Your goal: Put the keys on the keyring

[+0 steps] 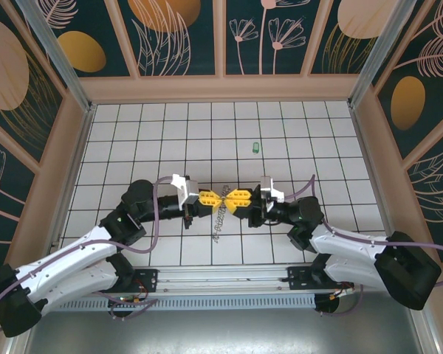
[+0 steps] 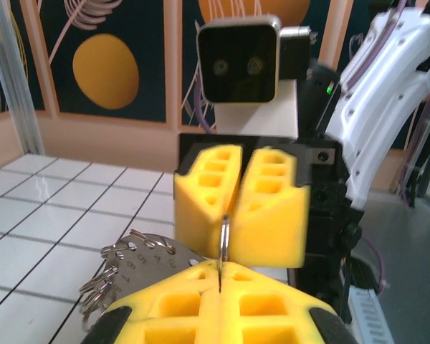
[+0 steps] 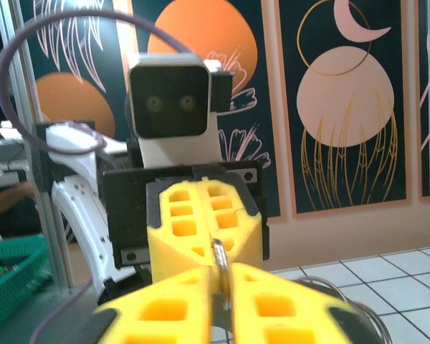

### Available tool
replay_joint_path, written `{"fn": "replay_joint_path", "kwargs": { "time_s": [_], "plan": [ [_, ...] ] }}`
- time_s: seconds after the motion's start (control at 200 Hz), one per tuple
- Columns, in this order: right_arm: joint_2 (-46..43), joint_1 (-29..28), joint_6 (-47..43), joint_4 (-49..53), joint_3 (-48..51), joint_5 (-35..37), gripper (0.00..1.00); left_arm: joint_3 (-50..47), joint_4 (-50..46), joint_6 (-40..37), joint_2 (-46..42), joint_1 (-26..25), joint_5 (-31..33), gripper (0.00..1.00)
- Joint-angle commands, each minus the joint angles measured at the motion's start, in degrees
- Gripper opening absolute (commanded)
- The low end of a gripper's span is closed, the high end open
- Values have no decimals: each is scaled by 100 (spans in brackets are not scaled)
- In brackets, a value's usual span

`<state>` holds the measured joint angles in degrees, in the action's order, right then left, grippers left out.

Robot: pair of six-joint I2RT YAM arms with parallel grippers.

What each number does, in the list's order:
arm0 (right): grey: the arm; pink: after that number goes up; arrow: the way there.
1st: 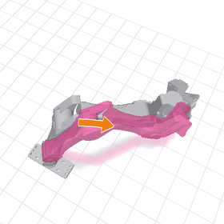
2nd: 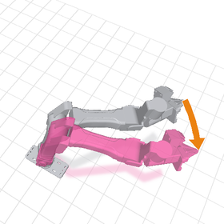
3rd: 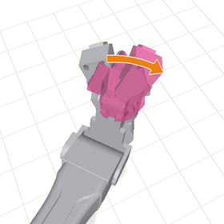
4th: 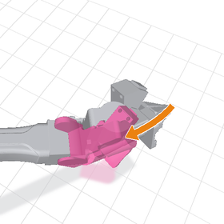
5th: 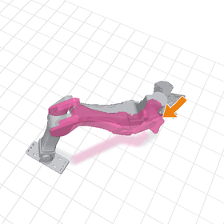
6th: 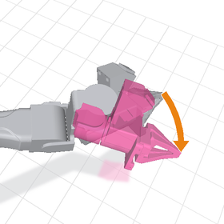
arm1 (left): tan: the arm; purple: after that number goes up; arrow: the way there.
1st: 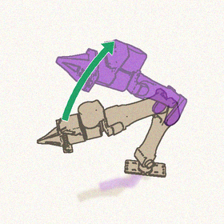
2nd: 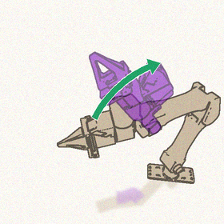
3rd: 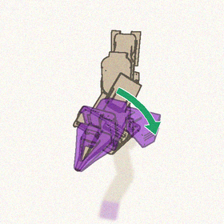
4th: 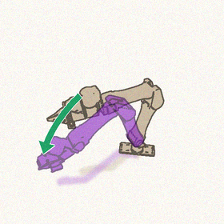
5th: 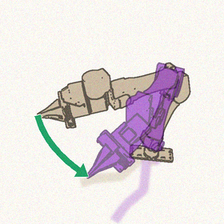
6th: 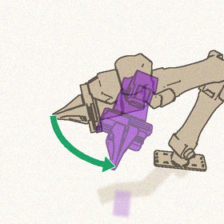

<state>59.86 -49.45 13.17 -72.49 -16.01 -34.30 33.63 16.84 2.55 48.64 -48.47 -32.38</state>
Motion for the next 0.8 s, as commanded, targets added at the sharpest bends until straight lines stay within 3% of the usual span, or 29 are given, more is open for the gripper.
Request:
{"fn": "replay_joint_path", "kwargs": {
  "time_s": [0.0, 0.145, 0.305, 0.545, 0.791],
  "plan": [
    [-441, -148, -560, 905, -98, 231, 28, 581, -1145, -679, -110, -2, 446, 0],
    [-987, -323, -1356, 2636, -407, 837, 39, 1181, -2481, -1199, 71, -10, 847, 0],
    [-1215, -494, -2029, 3993, -760, 1381, 40, 1493, -3125, -1402, 289, -16, 1144, 0],
    [-1389, -539, -2588, 4938, -999, 1805, 34, 1985, -4269, -1715, 526, -25, 1487, 0],
    [-1215, -575, -2876, 5237, -1180, 1760, 31, 2175, -4689, -1900, 749, -20, 1439, 0]
  ]
}}
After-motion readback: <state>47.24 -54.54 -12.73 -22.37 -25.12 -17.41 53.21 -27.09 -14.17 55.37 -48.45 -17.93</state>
